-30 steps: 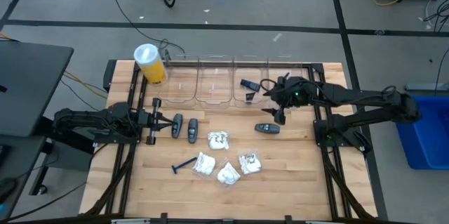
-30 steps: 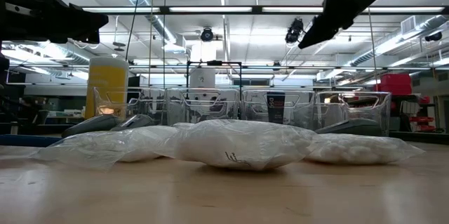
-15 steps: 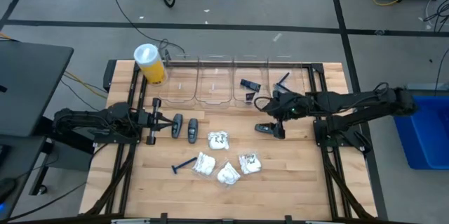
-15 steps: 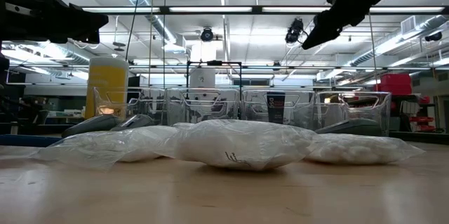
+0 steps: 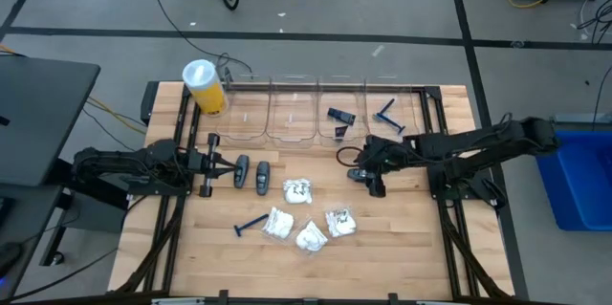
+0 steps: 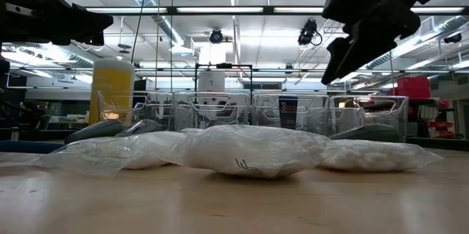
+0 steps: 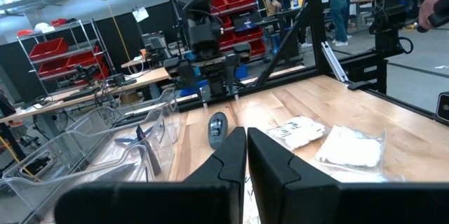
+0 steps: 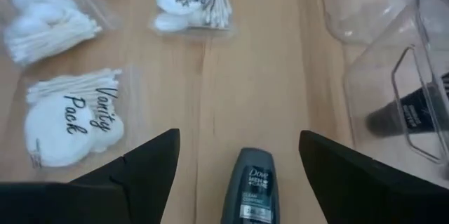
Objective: Pick & Place Travel size toiletries
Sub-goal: Put the black deodorant into the middle left transparent bin
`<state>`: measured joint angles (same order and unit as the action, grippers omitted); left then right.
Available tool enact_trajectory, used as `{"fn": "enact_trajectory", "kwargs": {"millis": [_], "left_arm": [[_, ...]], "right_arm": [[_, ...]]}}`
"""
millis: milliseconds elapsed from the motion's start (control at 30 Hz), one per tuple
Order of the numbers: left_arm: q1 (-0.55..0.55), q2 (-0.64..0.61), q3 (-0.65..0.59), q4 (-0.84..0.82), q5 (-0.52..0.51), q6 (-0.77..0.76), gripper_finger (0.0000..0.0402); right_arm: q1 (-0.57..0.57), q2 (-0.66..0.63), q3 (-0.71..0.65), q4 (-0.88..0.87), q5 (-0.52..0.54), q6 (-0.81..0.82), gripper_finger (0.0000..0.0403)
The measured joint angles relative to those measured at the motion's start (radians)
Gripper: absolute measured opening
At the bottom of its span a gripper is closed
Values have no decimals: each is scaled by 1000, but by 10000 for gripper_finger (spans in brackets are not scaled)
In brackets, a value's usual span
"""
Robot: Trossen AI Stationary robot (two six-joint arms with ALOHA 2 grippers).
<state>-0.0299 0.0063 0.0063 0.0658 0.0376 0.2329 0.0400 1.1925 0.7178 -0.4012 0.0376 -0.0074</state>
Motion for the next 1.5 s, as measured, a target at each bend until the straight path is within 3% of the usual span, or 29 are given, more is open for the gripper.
{"fn": "enact_trajectory", "kwargs": {"millis": [200, 300, 533, 933, 1233, 1500], "left_arm": [[0, 0, 0, 0, 0, 0, 24], [0, 0, 0, 0, 0, 0, 24], [0, 0, 0, 0, 0, 0, 24], [0, 0, 0, 0, 0, 0, 24], [0, 0, 0, 0, 0, 0, 24], [0, 0, 0, 0, 0, 0, 24]], "right_arm": [[-66, 1, 104, -173, -159, -17, 284], [-96, 3, 150, -243, -206, -112, 270], [-163, 37, 241, -325, -204, -356, 226], [-210, 264, 259, -335, -205, -423, 182], [-231, 313, 259, -334, -197, -481, 193], [-276, 311, 318, -370, -207, -531, 256]]}}
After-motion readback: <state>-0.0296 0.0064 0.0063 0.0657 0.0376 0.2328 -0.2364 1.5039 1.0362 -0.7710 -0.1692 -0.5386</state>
